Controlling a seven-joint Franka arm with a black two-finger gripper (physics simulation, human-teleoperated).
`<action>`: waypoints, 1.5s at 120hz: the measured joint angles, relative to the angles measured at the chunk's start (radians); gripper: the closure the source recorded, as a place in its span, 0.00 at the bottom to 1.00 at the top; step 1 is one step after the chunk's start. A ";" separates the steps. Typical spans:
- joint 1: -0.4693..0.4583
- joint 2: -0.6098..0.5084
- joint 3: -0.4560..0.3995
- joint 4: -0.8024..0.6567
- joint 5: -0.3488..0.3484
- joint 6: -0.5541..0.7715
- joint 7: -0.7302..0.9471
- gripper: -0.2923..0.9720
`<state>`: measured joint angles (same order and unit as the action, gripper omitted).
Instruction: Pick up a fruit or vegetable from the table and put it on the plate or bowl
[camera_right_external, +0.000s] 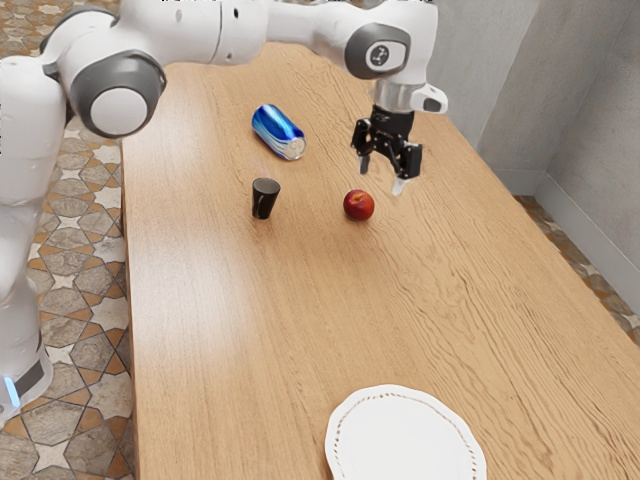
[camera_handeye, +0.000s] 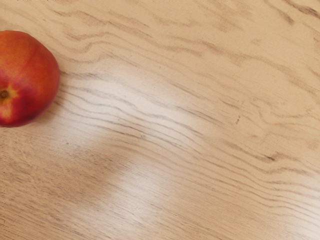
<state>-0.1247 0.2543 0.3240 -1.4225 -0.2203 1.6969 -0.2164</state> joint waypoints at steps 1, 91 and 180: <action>0.000 0.001 0.003 -0.001 -0.001 0.001 0.001 0.23; -0.153 -0.006 0.313 -0.212 -0.055 0.042 0.151 0.23; -0.209 0.091 0.385 -0.169 -0.119 0.105 0.256 0.23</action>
<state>-0.3336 0.3452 0.7089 -1.5913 -0.3392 1.8023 0.0396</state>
